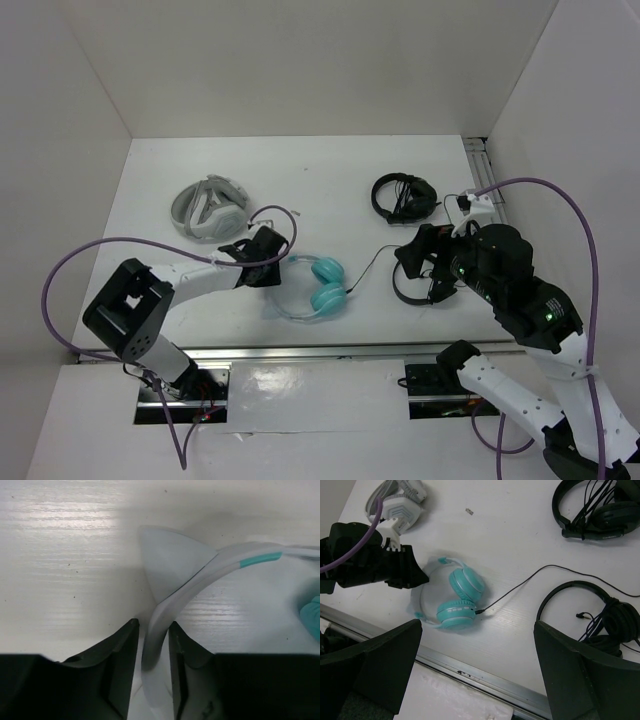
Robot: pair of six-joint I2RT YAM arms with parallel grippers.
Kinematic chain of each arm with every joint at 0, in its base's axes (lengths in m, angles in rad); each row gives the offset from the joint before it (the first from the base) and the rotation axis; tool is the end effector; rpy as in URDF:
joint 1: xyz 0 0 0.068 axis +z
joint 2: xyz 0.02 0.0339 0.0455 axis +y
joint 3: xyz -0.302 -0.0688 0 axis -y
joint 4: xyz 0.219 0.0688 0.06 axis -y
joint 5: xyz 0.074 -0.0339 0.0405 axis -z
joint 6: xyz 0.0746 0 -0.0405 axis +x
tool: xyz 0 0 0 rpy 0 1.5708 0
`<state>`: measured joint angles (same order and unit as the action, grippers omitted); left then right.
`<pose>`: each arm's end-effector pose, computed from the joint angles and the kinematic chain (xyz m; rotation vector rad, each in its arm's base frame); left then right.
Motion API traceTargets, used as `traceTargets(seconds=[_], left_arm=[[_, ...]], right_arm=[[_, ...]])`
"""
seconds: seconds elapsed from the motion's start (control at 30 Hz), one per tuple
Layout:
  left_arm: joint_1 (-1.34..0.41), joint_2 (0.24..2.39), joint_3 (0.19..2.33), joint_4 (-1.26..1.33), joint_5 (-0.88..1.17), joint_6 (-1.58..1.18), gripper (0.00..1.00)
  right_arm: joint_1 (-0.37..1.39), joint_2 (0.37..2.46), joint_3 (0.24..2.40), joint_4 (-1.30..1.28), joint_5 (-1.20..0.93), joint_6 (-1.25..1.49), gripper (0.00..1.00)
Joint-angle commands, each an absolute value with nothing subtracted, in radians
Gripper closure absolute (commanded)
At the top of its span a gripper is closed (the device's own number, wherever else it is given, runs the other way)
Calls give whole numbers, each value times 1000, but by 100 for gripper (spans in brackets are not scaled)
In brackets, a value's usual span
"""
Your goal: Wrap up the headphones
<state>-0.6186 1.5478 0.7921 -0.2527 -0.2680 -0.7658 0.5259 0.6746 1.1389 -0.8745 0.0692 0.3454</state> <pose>0.2489 -0.1529 0.1854 -0.2849 2.5213 -0.2043 0.0797 0.0403 0.3947 -0.1360 2.0094 0.4939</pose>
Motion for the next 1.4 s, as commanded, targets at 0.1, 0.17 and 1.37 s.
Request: traceTargets(seconds=[0.1,0.17,1.37], left_arm=[[-644,1563,736,-362,-224,-788,83],[-644,1563,736,-399,-235,-788,100],[-773,1045,1750,-1367,-534,-692,100]], right_arm=[[529,657,1184,-845,55,327,0],[529,657,1184,-845,55,327,0],[612,926,833,-126,-417,37,6]])
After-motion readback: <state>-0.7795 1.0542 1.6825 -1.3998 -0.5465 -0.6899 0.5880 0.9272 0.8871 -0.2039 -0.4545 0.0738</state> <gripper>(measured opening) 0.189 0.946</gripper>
